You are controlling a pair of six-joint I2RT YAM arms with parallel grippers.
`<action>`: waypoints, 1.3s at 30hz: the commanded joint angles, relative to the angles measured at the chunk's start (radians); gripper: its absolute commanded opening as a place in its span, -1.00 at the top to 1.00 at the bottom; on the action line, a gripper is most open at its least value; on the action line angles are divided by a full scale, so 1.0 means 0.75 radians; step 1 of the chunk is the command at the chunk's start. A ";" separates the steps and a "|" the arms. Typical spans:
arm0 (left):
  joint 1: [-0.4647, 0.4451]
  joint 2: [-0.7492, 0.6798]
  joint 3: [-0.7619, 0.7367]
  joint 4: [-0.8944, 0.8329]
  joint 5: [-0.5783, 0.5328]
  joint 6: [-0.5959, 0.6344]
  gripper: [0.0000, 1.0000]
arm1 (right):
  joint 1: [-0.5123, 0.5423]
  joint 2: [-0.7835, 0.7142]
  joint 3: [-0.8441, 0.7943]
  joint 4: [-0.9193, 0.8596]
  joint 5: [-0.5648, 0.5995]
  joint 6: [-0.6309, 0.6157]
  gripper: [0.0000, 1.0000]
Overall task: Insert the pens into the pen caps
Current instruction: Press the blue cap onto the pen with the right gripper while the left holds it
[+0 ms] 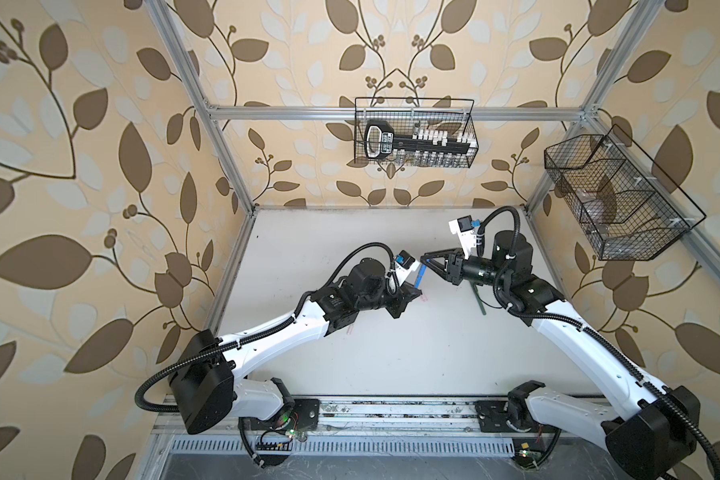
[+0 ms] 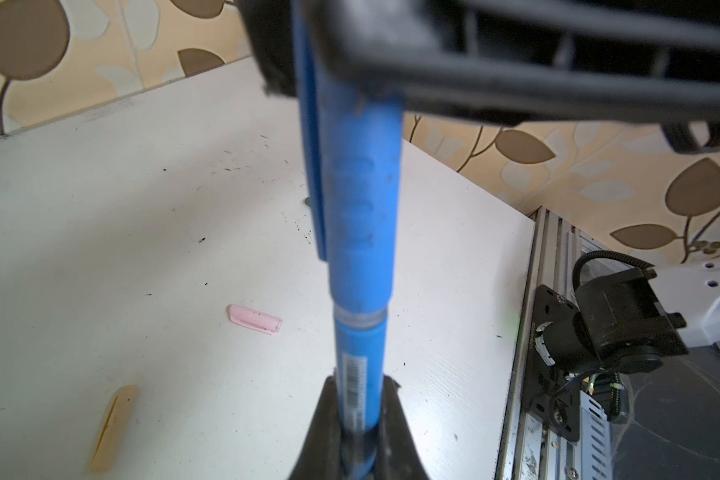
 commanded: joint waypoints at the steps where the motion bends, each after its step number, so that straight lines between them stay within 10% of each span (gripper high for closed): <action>1: -0.005 -0.068 0.047 0.052 -0.002 0.037 1.00 | 0.015 -0.034 -0.004 -0.024 0.002 -0.023 0.61; 6: -0.005 -0.069 0.059 0.061 -0.028 0.049 1.00 | 0.043 -0.068 -0.025 -0.030 0.012 -0.019 0.65; 17: -0.004 -0.033 0.052 0.059 0.008 0.046 1.00 | 0.002 -0.100 -0.016 -0.041 0.007 -0.025 0.08; 39: -0.006 -0.029 0.065 0.067 0.021 0.034 1.00 | 0.025 -0.002 0.043 0.009 -0.021 -0.014 0.17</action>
